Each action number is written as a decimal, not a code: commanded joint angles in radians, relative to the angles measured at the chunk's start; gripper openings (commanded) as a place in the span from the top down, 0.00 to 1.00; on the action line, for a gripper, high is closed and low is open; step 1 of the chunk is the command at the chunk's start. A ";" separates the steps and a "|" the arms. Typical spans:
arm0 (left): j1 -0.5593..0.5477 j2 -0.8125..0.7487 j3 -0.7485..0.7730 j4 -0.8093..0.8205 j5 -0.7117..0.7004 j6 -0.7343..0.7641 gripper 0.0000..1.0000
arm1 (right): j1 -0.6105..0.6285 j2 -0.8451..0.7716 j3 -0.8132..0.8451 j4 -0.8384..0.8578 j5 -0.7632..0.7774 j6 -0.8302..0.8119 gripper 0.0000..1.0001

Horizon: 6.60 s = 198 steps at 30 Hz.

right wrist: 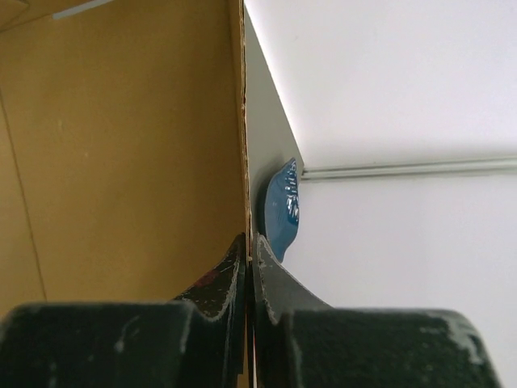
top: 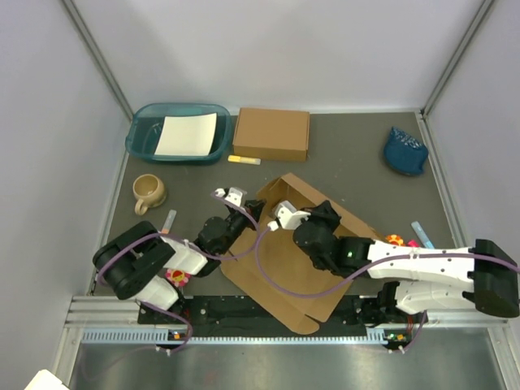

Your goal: Fold the paper box

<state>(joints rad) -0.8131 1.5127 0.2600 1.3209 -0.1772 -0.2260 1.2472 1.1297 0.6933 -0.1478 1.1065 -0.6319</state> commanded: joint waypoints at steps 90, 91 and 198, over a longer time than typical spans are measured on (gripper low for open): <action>0.368 -0.115 0.073 -0.008 0.224 -0.153 0.34 | -0.020 0.245 0.005 0.267 -0.059 -0.212 1.00; 0.399 -0.099 0.073 0.010 0.273 -0.173 0.35 | -0.022 0.243 0.005 0.266 -0.062 -0.210 1.00; 0.176 -0.579 -0.001 -0.451 -0.360 -0.216 0.44 | 0.012 0.262 -0.006 0.278 -0.036 -0.230 1.00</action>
<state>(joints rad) -0.6773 0.8719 0.1860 0.8555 -0.4515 -0.3885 1.2308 1.3834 0.7071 0.1673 1.1511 -0.9222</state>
